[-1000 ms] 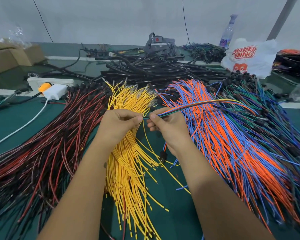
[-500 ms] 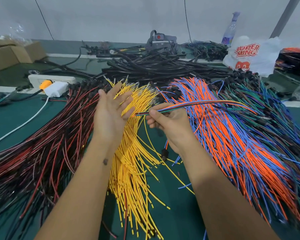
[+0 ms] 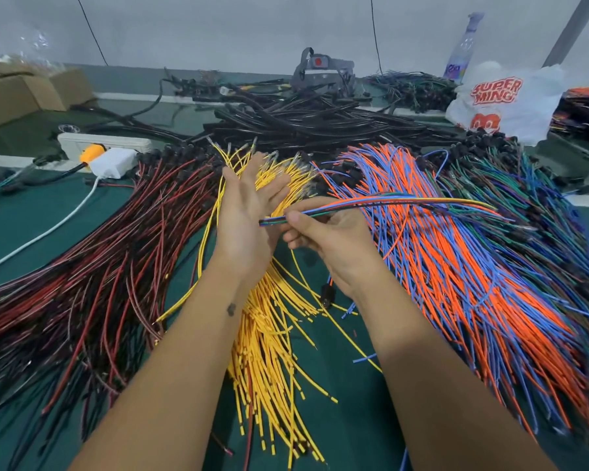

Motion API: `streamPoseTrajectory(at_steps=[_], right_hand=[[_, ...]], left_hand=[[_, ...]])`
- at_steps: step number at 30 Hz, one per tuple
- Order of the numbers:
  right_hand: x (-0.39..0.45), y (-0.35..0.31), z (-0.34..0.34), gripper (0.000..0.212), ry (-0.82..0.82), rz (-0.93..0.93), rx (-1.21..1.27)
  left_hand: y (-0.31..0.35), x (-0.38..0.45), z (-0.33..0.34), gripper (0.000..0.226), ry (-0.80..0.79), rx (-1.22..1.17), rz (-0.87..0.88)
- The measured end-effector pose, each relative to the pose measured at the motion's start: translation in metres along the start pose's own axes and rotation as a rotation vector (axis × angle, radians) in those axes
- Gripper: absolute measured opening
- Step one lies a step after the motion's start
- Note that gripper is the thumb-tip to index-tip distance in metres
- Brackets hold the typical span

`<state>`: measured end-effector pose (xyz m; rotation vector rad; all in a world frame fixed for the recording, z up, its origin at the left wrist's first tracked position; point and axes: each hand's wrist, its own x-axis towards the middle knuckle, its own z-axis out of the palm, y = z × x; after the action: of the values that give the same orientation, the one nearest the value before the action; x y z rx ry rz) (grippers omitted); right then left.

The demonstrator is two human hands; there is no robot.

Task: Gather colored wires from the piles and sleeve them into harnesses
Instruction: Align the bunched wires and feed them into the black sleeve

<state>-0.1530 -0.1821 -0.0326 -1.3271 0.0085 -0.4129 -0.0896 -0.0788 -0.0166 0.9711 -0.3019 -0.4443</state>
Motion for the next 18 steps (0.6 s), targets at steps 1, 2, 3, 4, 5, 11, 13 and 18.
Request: streamPoseTrajectory(at_steps=[1, 2, 3, 4, 5, 11, 13, 18], right_hand=[[0.000, 0.000, -0.001, 0.013, 0.013, -0.012, -0.003], [0.001, 0.000, -0.002, 0.012, 0.027, -0.026, -0.005], [0.001, -0.001, -0.003, 0.012, 0.045, -0.040, -0.007], [0.002, -0.002, -0.005, 0.014, 0.064, -0.055, -0.005], [0.002, -0.002, -0.008, 0.015, 0.084, -0.068, -0.002], [0.002, -0.002, -0.015, 0.013, 0.097, -0.055, 0.053], [0.002, -0.002, -0.015, 0.014, 0.080, -0.032, 0.069], [0.001, -0.001, -0.018, 0.012, 0.108, -0.006, -0.044]], left_hand=[[0.000, 0.000, -0.001, 0.055, -0.010, 0.017, -0.015], [0.001, 0.000, -0.003, 0.052, -0.024, 0.058, -0.026], [0.003, -0.001, -0.005, 0.048, -0.046, 0.116, -0.032], [0.004, -0.002, -0.008, 0.042, -0.074, 0.175, -0.027], [0.005, -0.003, -0.011, 0.037, -0.099, 0.224, -0.016], [0.004, -0.003, -0.027, 0.020, -0.135, 0.271, 0.042], [0.003, -0.003, -0.028, 0.020, -0.094, 0.239, 0.029], [-0.001, -0.002, -0.027, 0.018, -0.020, 0.306, 0.049]])
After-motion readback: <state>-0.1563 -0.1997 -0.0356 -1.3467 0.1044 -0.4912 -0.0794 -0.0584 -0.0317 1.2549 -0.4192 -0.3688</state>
